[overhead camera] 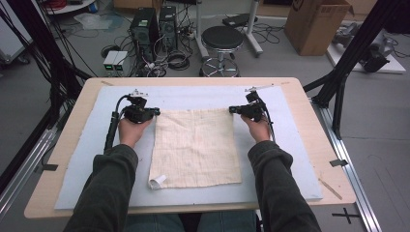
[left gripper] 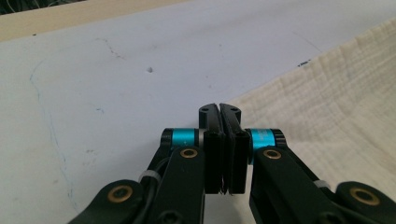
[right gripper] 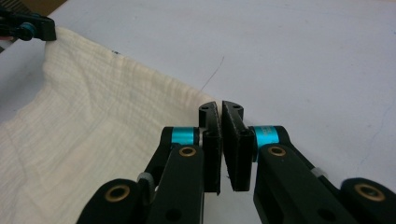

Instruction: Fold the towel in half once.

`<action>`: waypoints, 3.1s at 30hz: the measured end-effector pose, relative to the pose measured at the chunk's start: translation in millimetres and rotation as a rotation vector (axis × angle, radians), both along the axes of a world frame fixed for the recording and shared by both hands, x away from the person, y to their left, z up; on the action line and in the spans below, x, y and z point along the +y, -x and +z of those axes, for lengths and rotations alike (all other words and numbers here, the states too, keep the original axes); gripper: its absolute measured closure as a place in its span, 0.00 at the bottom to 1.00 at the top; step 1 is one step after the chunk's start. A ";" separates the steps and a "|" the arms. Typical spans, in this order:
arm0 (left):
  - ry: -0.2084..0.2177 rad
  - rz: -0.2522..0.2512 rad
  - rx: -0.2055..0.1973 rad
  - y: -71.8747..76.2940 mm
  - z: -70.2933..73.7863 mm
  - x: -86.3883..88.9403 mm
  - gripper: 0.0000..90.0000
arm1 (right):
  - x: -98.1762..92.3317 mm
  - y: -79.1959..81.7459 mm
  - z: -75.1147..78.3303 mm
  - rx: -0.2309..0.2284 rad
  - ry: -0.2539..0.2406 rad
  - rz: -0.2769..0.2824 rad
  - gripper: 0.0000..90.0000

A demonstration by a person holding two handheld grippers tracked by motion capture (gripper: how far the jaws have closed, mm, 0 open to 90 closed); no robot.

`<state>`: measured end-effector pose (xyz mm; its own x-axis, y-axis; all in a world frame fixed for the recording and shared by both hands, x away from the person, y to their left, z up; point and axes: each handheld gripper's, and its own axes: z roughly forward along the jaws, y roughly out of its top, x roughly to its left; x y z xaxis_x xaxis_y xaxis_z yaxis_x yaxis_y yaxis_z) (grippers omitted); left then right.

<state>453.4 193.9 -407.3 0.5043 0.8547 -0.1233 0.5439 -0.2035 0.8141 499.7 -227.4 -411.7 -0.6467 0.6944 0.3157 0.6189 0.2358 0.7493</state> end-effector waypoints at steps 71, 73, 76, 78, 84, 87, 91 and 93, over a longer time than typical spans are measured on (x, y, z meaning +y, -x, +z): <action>-0.019 -0.215 -0.110 108.2 1.1 7.4 0.97 | -17.2 105.4 15.1 -0.100 -0.007 0.213 0.96; -0.020 -0.215 -0.107 111.3 0.2 10.1 0.97 | -17.7 107.6 13.9 -0.103 -0.004 0.219 0.96; -0.017 -0.223 -0.109 116.3 -0.2 11.0 0.97 | -18.2 110.8 12.3 -0.092 -0.001 0.220 0.96; -0.019 -0.234 -0.113 120.4 -0.5 10.7 0.97 | -17.8 112.9 11.3 -0.088 0.001 0.224 0.96; -0.012 -0.250 -0.100 127.9 -5.0 10.6 0.97 | -19.4 119.2 10.1 -0.091 -0.013 0.236 0.96; -0.023 -0.259 -0.098 130.5 -5.0 10.8 0.97 | -18.7 121.9 9.8 -0.095 -0.010 0.240 0.96; -0.030 -0.267 -0.104 135.0 -2.6 10.8 0.97 | -17.5 125.7 8.8 -0.095 -0.008 0.250 0.96; -0.044 -0.276 -0.100 137.5 -2.1 10.9 0.97 | -17.6 128.6 7.4 -0.093 -0.010 0.255 0.96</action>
